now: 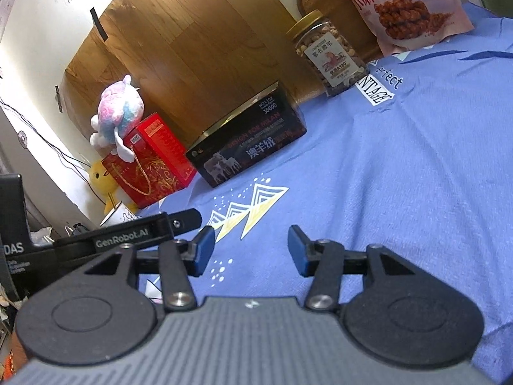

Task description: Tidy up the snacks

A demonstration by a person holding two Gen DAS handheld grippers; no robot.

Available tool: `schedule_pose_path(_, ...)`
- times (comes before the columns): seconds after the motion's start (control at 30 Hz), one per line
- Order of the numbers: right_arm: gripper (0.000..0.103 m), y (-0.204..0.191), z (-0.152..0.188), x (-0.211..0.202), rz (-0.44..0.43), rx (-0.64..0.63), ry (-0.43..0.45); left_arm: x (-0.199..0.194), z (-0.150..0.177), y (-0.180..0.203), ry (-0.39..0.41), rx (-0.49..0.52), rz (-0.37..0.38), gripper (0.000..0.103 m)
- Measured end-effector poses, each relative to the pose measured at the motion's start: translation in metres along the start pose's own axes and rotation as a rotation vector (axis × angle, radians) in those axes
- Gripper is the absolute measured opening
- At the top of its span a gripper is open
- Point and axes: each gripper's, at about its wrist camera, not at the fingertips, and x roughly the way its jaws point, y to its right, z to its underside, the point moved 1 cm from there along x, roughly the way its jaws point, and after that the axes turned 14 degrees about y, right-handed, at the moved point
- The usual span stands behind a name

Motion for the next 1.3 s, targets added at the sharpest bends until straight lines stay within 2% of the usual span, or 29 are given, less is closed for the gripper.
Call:
schedule_pose_path(0.3,0.055,0.003,0.0,-0.001,0.009,0.014,0.005,0.005,0.002,-0.001,-0.013,0.016,-0.032,0.103)
schedule_pose_path(0.5,0.06,0.004,0.0,-0.002,0.019,0.019,0.015,0.007,0.002,-0.005,-0.007,0.018,-0.055,0.103)
schedule_pose_path(0.73,0.065,0.006,-0.001,-0.002,0.04,0.032,0.027,0.007,0.001,-0.008,0.005,0.05,-0.12,0.103)
schedule_pose_path(1.13,0.069,0.008,-0.001,0.001,0.045,0.05,0.025,0.002,0.0,-0.012,0.082,0.224,-0.272,0.103)
schedule_pose_path(1.2,0.069,0.009,0.0,0.0,0.046,0.054,0.023,0.004,0.002,-0.013,0.083,0.263,-0.312,0.103)
schedule_pose_path(1.3,0.069,0.011,0.003,0.001,0.046,0.073,0.014,0.004,0.003,-0.017,0.072,0.265,-0.327,0.103)
